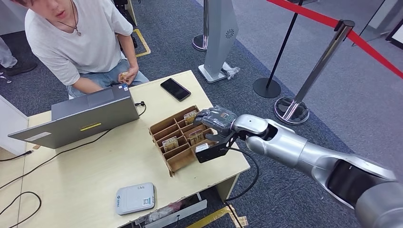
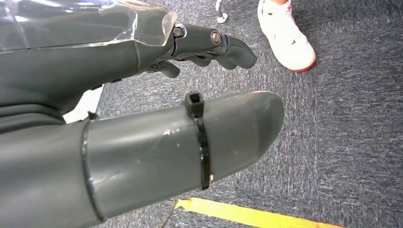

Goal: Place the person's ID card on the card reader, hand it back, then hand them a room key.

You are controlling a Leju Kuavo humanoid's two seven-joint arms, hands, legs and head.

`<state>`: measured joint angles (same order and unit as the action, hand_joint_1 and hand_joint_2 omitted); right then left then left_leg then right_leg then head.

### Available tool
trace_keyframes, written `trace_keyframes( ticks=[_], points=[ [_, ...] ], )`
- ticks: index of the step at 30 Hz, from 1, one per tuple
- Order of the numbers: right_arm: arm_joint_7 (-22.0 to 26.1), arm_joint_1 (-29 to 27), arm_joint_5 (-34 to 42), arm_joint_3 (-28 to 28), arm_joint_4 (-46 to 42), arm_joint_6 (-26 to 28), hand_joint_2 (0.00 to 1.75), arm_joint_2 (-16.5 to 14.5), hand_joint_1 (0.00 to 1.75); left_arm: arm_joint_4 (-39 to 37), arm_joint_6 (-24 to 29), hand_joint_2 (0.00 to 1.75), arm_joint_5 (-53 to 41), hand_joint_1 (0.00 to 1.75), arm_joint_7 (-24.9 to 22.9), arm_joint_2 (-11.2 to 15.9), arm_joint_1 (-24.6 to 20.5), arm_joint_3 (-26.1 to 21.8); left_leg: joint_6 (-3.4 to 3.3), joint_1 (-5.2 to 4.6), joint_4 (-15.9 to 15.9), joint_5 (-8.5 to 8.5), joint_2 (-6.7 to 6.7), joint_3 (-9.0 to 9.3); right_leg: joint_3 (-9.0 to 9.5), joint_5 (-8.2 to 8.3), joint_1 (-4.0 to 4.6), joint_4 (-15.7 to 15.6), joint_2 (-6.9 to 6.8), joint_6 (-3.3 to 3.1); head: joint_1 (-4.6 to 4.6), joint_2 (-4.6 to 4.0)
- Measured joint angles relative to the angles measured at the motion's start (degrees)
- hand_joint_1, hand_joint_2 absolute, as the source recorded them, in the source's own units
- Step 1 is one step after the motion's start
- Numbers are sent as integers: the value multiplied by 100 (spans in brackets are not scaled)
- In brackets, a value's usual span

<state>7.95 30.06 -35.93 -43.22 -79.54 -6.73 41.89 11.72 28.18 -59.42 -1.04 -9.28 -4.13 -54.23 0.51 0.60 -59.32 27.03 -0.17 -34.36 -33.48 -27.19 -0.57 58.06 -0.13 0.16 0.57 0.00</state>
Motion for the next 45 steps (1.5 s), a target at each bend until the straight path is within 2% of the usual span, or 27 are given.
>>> trace_keyframes(
  ticks=[7, 27, 45],
  points=[
    [-58, -7, 158, -30, 17, 90, 175, -46, 70, 0, -5, 0, -33, 0, -74, -1, 0, 0, 0, 0, 0, 0, 0, 0, 0, 0, 0, 0, 0, 0, 0, 0],
    [-70, 157, 246, -156, 427, 122, 175, -476, 74, 0, 4, 0, -41, 0, -248, -1, -4, 0, 0, 0, 1, 0, 0, -1, 0, 0, 0, 0, -1, 0, 0, 0],
    [-118, 182, 313, -253, 772, 209, 175, -652, 80, 0, 28, 0, -78, 0, -344, -1, -5, 0, 0, 0, 1, 0, 0, -1, -1, -1, 1, 0, -1, 0, 0, 0]
  ],
)
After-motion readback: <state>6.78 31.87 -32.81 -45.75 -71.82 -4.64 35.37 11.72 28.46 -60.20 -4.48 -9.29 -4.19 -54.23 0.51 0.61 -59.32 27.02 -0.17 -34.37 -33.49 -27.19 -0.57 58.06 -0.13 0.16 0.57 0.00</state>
